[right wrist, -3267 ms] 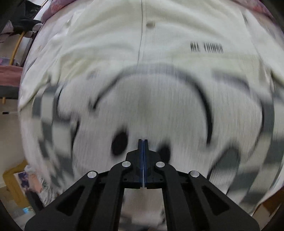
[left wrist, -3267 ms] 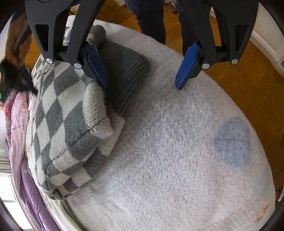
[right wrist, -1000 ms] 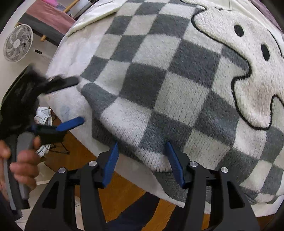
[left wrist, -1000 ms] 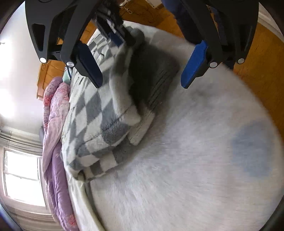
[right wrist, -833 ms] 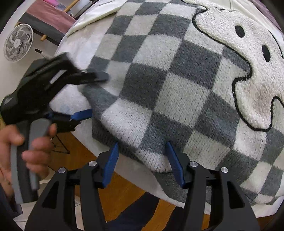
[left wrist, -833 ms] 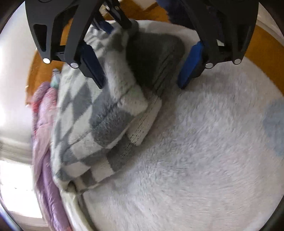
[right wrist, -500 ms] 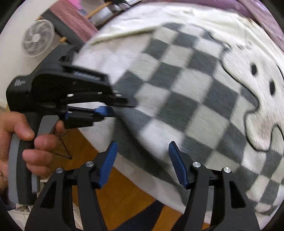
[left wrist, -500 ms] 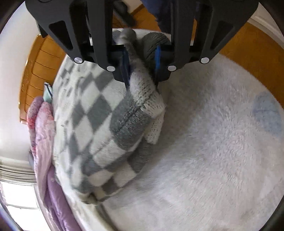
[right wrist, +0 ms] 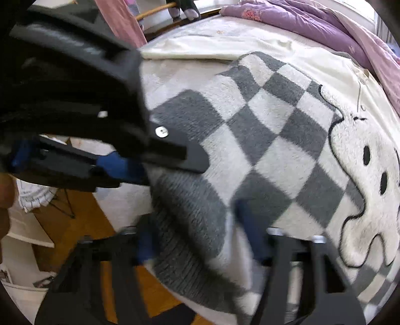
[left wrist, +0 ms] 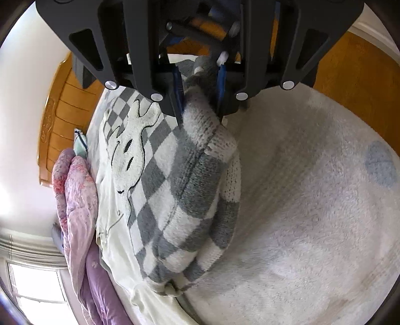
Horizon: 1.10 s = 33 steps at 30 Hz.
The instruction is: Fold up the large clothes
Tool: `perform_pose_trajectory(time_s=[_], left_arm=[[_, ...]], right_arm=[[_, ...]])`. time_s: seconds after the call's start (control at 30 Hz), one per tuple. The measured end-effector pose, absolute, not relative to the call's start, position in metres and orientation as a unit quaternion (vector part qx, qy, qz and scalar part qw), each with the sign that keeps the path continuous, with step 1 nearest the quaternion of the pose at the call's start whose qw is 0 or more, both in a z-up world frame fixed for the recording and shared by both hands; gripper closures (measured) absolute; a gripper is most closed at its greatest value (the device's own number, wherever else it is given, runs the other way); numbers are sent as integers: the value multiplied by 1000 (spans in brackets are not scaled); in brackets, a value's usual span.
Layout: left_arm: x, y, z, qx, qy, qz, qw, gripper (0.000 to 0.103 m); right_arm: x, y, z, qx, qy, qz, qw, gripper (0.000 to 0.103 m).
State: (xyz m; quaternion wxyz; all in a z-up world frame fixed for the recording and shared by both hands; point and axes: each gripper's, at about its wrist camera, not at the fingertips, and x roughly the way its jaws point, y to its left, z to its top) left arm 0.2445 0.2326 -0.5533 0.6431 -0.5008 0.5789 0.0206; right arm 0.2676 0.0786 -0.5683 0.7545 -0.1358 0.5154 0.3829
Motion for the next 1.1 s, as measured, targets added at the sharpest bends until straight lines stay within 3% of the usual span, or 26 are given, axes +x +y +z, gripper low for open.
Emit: perform_pose_trajectory(time_s=[0.03,0.07,0.17,0.23,0.27,0.47,0.63,0.87,0.97,1.1], left_arm=[[246,232,-551,-499,579,22,644,82],[249,228,-547,-499,580,17,644,82],[262,215,-518,-476,582,-19,659,75],[268,209,-500,-457,580,-21,674,49],[270,208,-492,-448,574,-6,685,29],[292,191,-453,-468,526,-8,710,26],[318,152,-453,-361,543,69,755,26],[357,29,-465,-319,575,-35,753,26],[369,-39,-474,-295,594,-90,743,26],[369,-85,-488,-284,611,-118,729,26]], right_arm=[[270,76,-567,-130,519,381,754,73],[275,70,-564,-113,527,379,752,77],[289,42,-546,-35,541,373,753,79],[295,26,-537,5,547,362,755,79],[299,14,-532,31,549,353,757,79],[318,-67,-515,192,546,307,756,80],[319,-157,-504,300,528,268,748,80],[271,-270,-487,364,481,209,769,80],[256,-321,-498,399,475,151,770,80],[237,-366,-556,468,514,84,714,80]])
